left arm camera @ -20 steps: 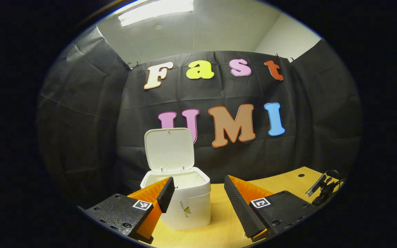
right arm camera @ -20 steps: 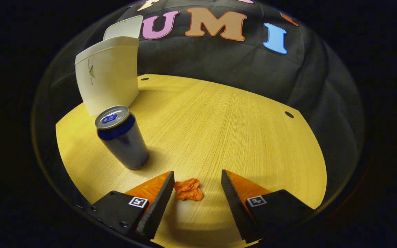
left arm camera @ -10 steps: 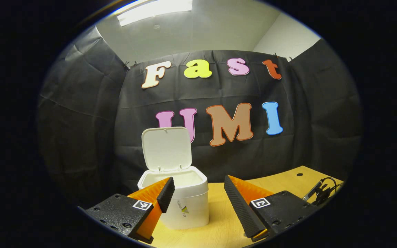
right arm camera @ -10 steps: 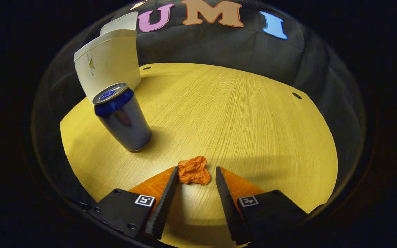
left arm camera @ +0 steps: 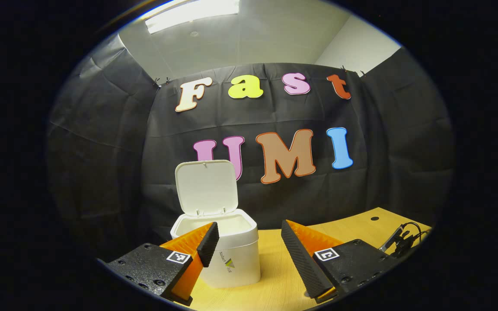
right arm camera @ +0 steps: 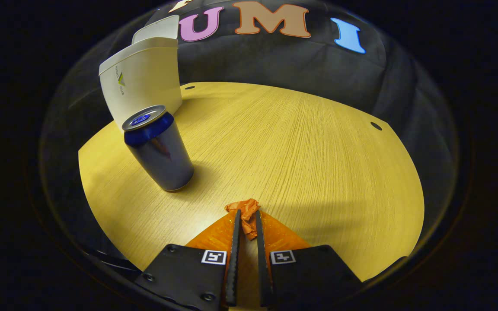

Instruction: Press the lid of the desktop garbage bin to open it, pick up the crumpled paper on the desktop and throw it into the bin, then pick up the pop can on the desktop and drop it into the bin, and finally close the garbage bin lid.

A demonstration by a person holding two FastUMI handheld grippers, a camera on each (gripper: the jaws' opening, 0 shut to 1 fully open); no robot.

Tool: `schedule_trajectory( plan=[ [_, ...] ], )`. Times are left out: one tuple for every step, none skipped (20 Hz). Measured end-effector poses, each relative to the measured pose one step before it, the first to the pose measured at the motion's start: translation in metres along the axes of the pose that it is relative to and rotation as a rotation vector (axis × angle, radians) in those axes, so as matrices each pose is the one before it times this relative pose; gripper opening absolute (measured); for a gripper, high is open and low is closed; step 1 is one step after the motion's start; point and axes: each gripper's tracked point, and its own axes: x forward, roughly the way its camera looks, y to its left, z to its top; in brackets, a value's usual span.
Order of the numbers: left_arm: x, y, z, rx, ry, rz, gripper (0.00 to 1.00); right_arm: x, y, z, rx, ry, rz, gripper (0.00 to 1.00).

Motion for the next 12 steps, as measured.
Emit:
schedule_trajectory(
  plan=[
    [0.00036, 0.0001, -0.00013, 0.00142, 0.00012, 0.00087, 0.88, -0.00271, -0.00162, 0.00442, 0.00465, -0.01368, -0.00401, 0.23],
    [-0.00149, 0.0006, -0.0001, 0.00082, -0.00151, 0.00055, 0.88, -0.00267, -0.00061, 0.006, 0.00157, -0.01721, -0.00129, 0.23],
    [0.00079, 0.00056, 0.00048, 0.00079, 0.00017, 0.00032, 0.88, -0.00495, 0.00167, 0.00889, 0.00663, -0.02159, 0.00877, 0.23],
    [-0.00175, 0.00041, -0.00063, 0.00014, -0.00093, 0.00016, 0.88, -0.00467, 0.00181, 0.01266, 0.00684, -0.02881, 0.00961, 0.23],
    [0.00092, -0.00016, 0.00004, -0.00151, -0.00006, -0.00219, 0.88, -0.00586, 0.00177, 0.01435, 0.00223, -0.03474, 0.00313, 0.23],
    [0.00116, -0.00091, 0.0, -0.0021, 0.00215, 0.00023, 0.88, -0.00505, 0.00258, 0.0172, 0.00503, -0.03833, 0.01166, 0.23],
    [0.00095, -0.00028, -0.00014, -0.003, 0.00087, -0.00151, 0.88, -0.00553, 0.00475, 0.01606, 0.00506, -0.03478, 0.01117, 0.23],
    [-0.0001, -0.00051, -0.00127, -0.00357, 0.00095, -0.00169, 0.88, -0.00512, 0.00367, 0.01824, 0.00503, -0.04068, 0.00982, 0.23],
    [0.00054, -0.00065, 0.00032, -0.00185, 0.00094, -0.0025, 0.88, -0.00482, 0.00533, 0.01822, 0.00487, -0.04264, 0.01102, 0.22],
    [-0.0005, 0.00086, -0.0017, -0.00125, 0.0007, -0.00088, 0.94, -0.0049, 0.00495, 0.01654, 0.00098, -0.04163, 0.01152, 0.22],
    [0.00059, -0.00016, -0.00027, -0.00185, 0.00046, -0.00052, 0.94, -0.00387, 0.0051, 0.01673, -0.00393, -0.03882, 0.01289, 0.22],
    [0.00009, 0.00081, -0.00072, -0.00213, 0.00071, 0.00031, 0.88, -0.00458, 0.0042, 0.01693, -0.00582, -0.03573, 0.00863, 0.22]
  ],
)
